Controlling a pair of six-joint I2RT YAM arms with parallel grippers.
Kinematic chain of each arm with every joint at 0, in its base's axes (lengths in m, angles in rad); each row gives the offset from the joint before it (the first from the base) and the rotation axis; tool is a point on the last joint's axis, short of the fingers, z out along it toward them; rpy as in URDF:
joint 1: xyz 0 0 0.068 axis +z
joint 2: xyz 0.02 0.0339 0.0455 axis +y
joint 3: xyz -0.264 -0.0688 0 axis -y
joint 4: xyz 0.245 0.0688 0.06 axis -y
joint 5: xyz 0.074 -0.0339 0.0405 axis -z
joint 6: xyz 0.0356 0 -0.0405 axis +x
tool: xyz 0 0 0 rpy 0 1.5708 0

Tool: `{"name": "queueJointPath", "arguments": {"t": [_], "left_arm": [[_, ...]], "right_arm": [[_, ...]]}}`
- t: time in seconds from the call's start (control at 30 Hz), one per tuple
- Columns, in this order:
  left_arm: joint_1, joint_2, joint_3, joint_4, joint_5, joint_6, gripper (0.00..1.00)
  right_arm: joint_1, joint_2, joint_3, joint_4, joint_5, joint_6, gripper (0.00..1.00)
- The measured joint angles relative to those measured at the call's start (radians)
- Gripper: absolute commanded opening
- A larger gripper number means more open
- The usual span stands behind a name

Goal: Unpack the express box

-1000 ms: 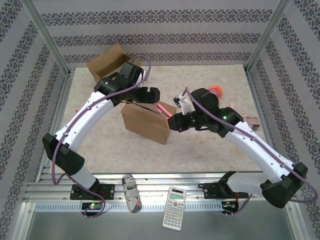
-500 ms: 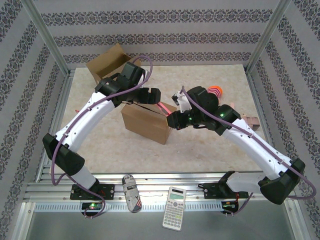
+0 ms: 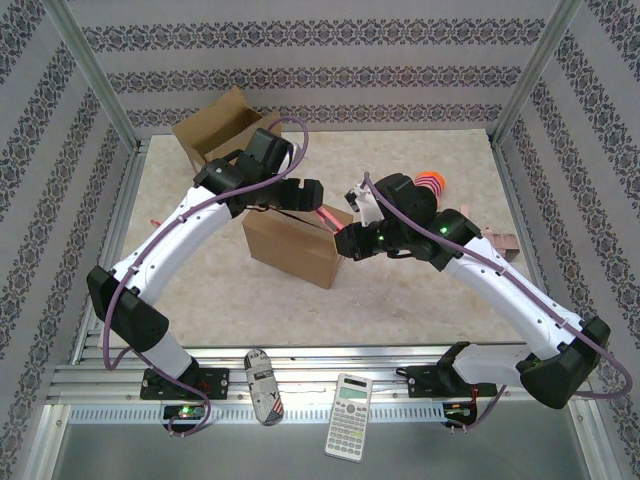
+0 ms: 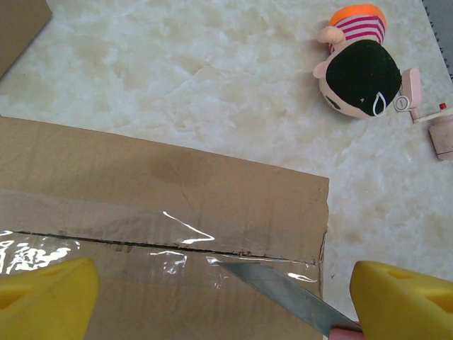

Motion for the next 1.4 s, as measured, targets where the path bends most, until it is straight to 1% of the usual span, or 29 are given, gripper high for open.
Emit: {"name": "queueJointPath", "arguments": {"t": [0.43,0.57,0.7,0.83,0.97,1.17,1.3,1.4], "left_arm": [[-0.003,-0.009,-0.009,0.008,-0.008,0.0,0.92],[-0.006,-0.027,-0.008,0.005,-0.053,0.003,0.98],[0.004,-0.055,0.016,-0.026,-0.11,0.013,0.98],[0.064,-0.076,0.043,-0.051,-0.133,0.023,0.97],[0.141,-0.075,0.025,-0.053,-0.121,0.027,0.97],[0.227,-0.053,-0.079,-0.013,-0.058,0.031,0.96],[0.266,-0.032,-0.15,0.045,0.011,0.044,0.96],[0.278,-0.022,-0.195,0.097,0.054,0.055,0.96]], "right_arm": [[0.0,0.0,0.0,0.001,-0.004,0.004,0.0],[-0.003,-0.002,0.0,0.007,-0.003,0.008,0.0],[-0.032,-0.049,-0.043,0.05,0.009,0.053,0.0],[-0.074,-0.172,-0.154,0.085,0.012,0.137,0.0],[-0.108,-0.297,-0.274,0.128,-0.016,0.238,0.0],[-0.161,-0.432,-0.459,0.222,-0.128,0.373,0.0],[-0.167,-0.487,-0.537,0.245,-0.192,0.419,0.0],[-0.174,-0.538,-0.581,0.248,-0.229,0.439,0.0]]}}
